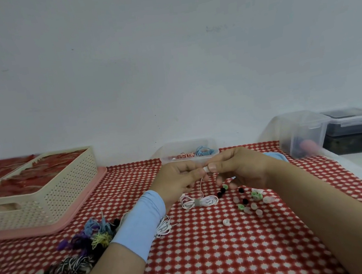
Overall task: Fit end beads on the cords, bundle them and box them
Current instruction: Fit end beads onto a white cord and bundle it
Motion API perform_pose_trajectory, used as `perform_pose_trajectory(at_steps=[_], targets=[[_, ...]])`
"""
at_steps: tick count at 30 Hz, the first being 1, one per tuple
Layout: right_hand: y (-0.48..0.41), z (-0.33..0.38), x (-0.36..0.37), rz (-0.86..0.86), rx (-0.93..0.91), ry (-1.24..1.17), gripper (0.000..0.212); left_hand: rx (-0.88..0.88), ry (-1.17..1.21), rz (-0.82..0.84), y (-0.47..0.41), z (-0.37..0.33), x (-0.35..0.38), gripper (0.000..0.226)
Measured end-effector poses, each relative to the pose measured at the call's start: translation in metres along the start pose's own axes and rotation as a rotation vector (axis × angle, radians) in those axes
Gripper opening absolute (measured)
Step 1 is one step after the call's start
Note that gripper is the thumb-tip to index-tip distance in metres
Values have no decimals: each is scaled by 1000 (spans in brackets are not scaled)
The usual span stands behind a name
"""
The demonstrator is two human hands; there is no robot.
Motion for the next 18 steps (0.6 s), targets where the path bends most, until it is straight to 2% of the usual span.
perform_pose_trajectory(at_steps=[5,10,13,18], targets=[[4,3,5,99,3,-25,14,0,200,79,0,-2,6,14],[3,4,4,42,-13,27,32,3,165,61,0,0,4,10],[3,6,4,23,-42,43,21,-6,180,28,-1,1,3,11],[3,4,2,56,-34,31,22,-19,197,58,-1,1,4,14]])
Point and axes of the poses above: each hand's wrist, its own y-axis away from the middle knuckle, its own x-axis out of the palm, z = x × y, the point moved 5 cm from there along -y, towards the middle knuckle, and after that the axes turned 14 degrees about -y, right-handed, at the moved point
